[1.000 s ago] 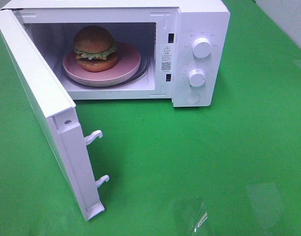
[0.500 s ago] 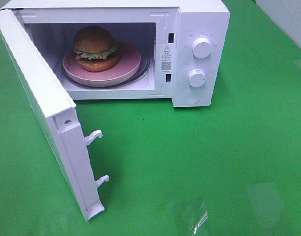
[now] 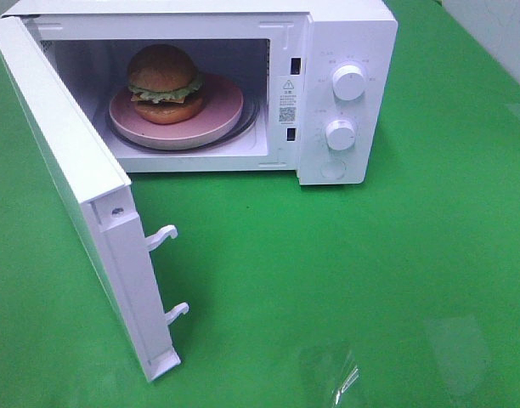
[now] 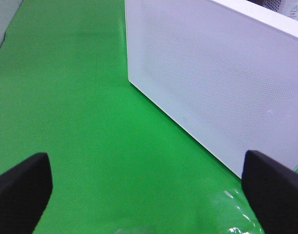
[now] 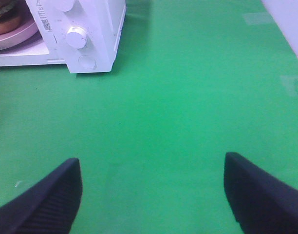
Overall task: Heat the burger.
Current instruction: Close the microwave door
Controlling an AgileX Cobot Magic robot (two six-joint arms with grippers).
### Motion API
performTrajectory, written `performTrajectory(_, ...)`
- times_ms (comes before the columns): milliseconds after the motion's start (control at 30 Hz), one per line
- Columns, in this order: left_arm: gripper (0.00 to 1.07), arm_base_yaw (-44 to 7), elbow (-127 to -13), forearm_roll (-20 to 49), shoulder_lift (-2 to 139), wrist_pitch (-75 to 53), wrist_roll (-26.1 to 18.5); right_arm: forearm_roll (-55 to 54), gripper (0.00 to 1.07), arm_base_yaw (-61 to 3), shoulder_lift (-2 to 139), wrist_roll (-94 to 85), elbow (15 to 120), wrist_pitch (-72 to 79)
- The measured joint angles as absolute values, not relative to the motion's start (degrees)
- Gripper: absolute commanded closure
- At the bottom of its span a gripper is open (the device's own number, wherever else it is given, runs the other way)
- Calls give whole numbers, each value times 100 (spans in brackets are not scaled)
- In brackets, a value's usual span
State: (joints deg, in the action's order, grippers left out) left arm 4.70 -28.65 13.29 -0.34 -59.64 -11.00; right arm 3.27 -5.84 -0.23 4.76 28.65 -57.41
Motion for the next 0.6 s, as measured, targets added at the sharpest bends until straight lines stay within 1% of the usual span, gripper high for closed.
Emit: performTrajectory(600,9,470,-2865,1324,-34,-5964,-1100,327,31,-573,-23,476,2865,-5741)
